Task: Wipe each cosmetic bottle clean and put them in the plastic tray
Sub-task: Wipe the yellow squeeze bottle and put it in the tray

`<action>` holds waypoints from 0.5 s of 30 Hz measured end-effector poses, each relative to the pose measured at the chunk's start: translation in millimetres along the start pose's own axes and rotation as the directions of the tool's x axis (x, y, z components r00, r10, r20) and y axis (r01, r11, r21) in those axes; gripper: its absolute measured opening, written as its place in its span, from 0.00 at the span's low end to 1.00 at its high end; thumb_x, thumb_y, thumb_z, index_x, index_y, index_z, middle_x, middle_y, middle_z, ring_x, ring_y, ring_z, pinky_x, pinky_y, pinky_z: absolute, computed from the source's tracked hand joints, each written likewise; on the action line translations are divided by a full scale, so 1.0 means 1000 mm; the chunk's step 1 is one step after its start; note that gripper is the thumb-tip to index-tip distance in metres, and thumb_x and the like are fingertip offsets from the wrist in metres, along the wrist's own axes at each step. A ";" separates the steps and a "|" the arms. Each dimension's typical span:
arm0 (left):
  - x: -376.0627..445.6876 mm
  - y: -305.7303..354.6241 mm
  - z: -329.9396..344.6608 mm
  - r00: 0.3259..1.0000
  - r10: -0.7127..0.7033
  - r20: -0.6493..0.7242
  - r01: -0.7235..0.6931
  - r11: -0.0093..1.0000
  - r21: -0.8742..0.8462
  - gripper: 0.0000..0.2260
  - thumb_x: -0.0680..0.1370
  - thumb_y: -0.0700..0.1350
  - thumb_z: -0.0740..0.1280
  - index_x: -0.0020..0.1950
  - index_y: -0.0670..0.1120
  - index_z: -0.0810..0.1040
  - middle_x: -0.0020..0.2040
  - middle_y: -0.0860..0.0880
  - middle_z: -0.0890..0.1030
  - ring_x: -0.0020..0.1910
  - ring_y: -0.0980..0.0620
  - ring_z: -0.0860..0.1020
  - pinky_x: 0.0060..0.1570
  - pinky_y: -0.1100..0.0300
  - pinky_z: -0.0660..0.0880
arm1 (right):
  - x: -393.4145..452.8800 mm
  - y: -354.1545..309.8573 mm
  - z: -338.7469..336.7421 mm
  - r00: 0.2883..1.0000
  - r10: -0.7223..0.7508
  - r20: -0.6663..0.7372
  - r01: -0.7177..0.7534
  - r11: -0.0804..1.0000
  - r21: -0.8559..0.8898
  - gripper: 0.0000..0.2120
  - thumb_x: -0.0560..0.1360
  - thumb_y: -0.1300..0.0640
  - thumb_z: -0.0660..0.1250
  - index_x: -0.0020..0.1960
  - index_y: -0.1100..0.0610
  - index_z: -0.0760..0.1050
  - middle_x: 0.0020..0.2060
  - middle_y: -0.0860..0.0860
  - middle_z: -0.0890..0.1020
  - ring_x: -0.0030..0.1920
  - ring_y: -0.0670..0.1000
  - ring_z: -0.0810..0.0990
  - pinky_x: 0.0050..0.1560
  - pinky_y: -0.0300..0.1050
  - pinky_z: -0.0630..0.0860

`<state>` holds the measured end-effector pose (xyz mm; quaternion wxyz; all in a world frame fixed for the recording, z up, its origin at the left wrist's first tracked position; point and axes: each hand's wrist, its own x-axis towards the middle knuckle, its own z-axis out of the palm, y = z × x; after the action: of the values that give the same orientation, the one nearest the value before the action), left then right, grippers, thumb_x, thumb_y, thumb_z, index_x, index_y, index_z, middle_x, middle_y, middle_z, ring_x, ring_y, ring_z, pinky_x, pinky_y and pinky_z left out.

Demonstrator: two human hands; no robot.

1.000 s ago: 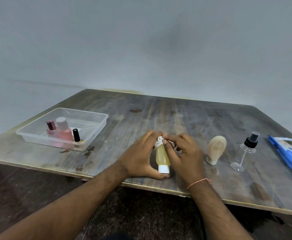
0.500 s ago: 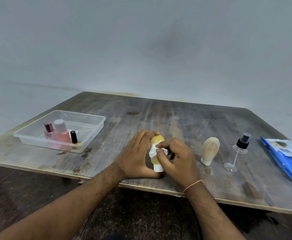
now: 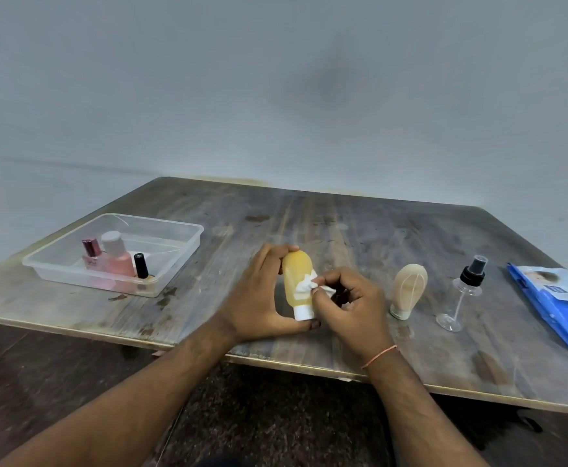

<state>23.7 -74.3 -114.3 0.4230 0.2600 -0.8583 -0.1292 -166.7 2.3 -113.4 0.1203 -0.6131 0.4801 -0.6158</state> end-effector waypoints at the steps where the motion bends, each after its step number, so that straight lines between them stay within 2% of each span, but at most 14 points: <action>1: 0.000 0.000 0.001 1.000 -0.008 -0.015 0.008 1.000 -0.003 0.50 0.63 0.62 0.86 0.78 0.48 0.67 0.71 0.54 0.70 0.69 0.53 0.74 0.66 0.50 0.76 | -0.001 -0.001 0.000 1.000 -0.008 0.018 0.008 1.000 0.000 0.08 0.71 0.62 0.75 0.42 0.48 0.84 0.37 0.46 0.85 0.35 0.46 0.80 0.36 0.42 0.75; 4: -0.001 0.000 0.002 0.999 -0.028 -0.036 0.028 0.999 0.019 0.51 0.63 0.62 0.86 0.79 0.49 0.67 0.71 0.54 0.70 0.69 0.53 0.74 0.65 0.48 0.77 | -0.001 -0.002 -0.003 0.998 -0.033 0.049 0.033 0.999 -0.002 0.05 0.70 0.59 0.73 0.40 0.49 0.83 0.36 0.46 0.84 0.35 0.45 0.80 0.35 0.42 0.75; 7: -0.001 0.002 0.003 1.000 -0.007 -0.013 0.007 0.998 0.055 0.51 0.63 0.63 0.85 0.79 0.48 0.67 0.71 0.54 0.70 0.68 0.52 0.74 0.66 0.48 0.77 | 0.000 -0.001 -0.001 0.999 -0.031 0.014 0.032 0.998 -0.048 0.05 0.73 0.59 0.75 0.44 0.48 0.85 0.40 0.44 0.86 0.38 0.48 0.82 0.36 0.41 0.76; 10: -0.001 0.005 0.004 0.997 0.047 0.066 -0.054 0.994 0.100 0.51 0.64 0.64 0.85 0.79 0.47 0.67 0.70 0.52 0.71 0.67 0.55 0.73 0.68 0.54 0.75 | 0.004 0.004 0.000 0.998 -0.009 -0.066 0.003 0.996 -0.091 0.07 0.78 0.61 0.77 0.51 0.48 0.86 0.44 0.43 0.86 0.41 0.49 0.83 0.39 0.39 0.75; 12: 0.000 0.006 0.004 0.992 0.080 0.101 -0.090 0.990 0.109 0.51 0.64 0.65 0.85 0.79 0.46 0.68 0.70 0.53 0.71 0.67 0.57 0.72 0.69 0.60 0.72 | 0.007 0.006 0.000 0.998 0.002 -0.064 -0.008 0.996 -0.089 0.07 0.80 0.59 0.75 0.54 0.49 0.86 0.46 0.43 0.85 0.44 0.49 0.82 0.42 0.38 0.76; 15: 0.001 0.006 0.003 0.987 0.101 0.125 -0.114 0.988 0.105 0.51 0.64 0.66 0.84 0.79 0.45 0.68 0.71 0.54 0.71 0.68 0.56 0.72 0.70 0.61 0.71 | 0.008 0.008 -0.001 0.999 0.027 -0.024 -0.027 0.999 -0.024 0.06 0.81 0.59 0.74 0.56 0.50 0.86 0.49 0.43 0.85 0.46 0.48 0.82 0.46 0.39 0.76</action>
<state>19.0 -69.3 -112.9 0.3622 0.2284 -0.9007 -0.0734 -173.2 -7.5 -114.1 0.1156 -0.6006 0.4971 -0.6155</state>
